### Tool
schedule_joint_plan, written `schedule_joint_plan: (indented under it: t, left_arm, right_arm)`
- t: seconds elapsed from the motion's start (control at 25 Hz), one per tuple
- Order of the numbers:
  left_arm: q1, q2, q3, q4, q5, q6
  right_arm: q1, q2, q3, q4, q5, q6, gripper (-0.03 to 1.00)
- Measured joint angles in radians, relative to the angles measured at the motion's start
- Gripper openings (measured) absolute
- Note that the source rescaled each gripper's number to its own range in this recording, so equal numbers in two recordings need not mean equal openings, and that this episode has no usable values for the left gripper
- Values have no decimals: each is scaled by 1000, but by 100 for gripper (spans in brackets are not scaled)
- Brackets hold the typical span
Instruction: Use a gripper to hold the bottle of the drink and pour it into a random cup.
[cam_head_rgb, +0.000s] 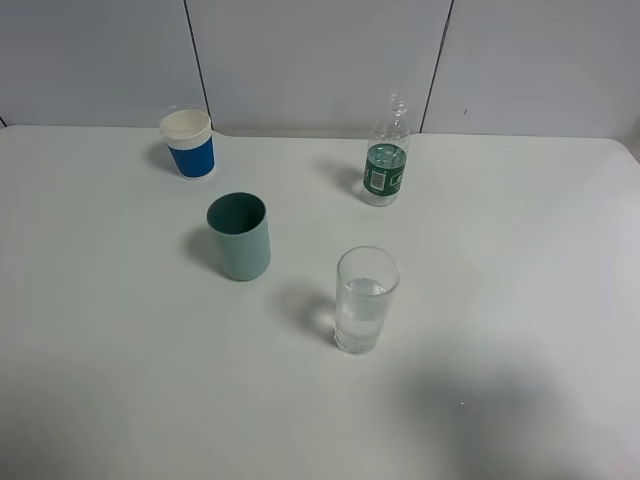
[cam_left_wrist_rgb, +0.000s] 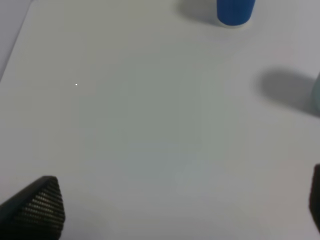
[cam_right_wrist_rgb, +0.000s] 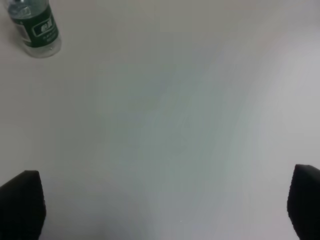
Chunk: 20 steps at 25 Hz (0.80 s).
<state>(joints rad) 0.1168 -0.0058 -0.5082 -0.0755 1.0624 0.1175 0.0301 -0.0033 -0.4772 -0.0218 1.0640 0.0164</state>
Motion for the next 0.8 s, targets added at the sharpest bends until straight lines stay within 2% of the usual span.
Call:
schedule_joint_plan:
  t: [0.2,0.8]
  left_arm:
    - [0,0,0,0,0,0]
    - [0,0,0,0,0,0]
  right_arm:
    - [-64,0,0,0,0,0,100]
    - [-66,0,0,0,0,0,100]
